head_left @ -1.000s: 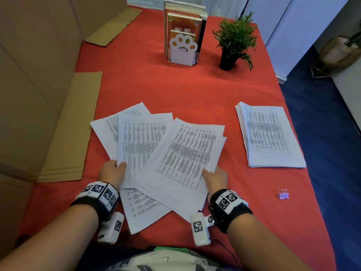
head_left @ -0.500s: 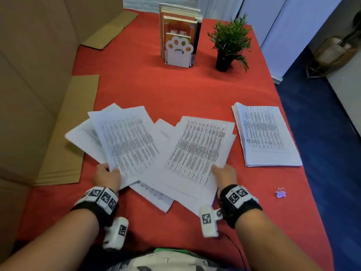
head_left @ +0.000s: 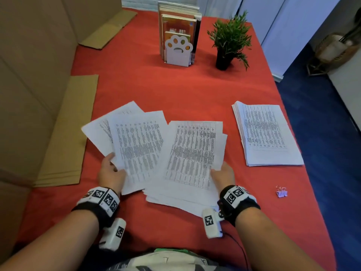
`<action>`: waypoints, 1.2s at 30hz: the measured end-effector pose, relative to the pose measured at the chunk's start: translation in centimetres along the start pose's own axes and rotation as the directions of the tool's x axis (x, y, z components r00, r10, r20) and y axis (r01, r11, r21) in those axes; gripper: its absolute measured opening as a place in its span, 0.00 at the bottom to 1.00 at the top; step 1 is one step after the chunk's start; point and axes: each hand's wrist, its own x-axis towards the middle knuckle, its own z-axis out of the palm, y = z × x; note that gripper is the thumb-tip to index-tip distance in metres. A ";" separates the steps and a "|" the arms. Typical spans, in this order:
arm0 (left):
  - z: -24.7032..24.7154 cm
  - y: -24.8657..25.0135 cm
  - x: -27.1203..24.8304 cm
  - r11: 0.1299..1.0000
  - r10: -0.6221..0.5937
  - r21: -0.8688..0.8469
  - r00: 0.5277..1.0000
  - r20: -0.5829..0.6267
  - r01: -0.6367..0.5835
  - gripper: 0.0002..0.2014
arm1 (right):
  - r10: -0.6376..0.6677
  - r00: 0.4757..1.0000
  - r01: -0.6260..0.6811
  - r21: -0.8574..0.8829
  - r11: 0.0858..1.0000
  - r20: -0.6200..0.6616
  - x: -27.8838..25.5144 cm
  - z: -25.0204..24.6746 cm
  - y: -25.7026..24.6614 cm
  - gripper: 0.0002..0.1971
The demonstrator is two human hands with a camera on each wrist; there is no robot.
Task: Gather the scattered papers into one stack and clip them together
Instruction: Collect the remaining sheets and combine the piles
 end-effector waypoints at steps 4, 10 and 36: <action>-1.8 0.2 1.6 1.000 -0.027 -0.014 0.998 -0.063 0.026 0.46 | -0.035 0.997 0.031 -0.056 0.998 -0.074 -0.1 -3.0 -1.0 0.29; -2.7 0.5 2.4 0.998 0.018 0.054 0.996 0.089 -0.023 0.26 | -0.103 0.992 0.091 -0.152 0.984 -0.072 1.7 -4.9 -1.2 0.31; 6.7 3.9 -3.7 0.874 -0.008 0.441 0.903 0.429 -0.202 0.30 | -0.056 0.997 0.077 -0.462 0.883 0.060 0.8 0.4 -2.4 0.25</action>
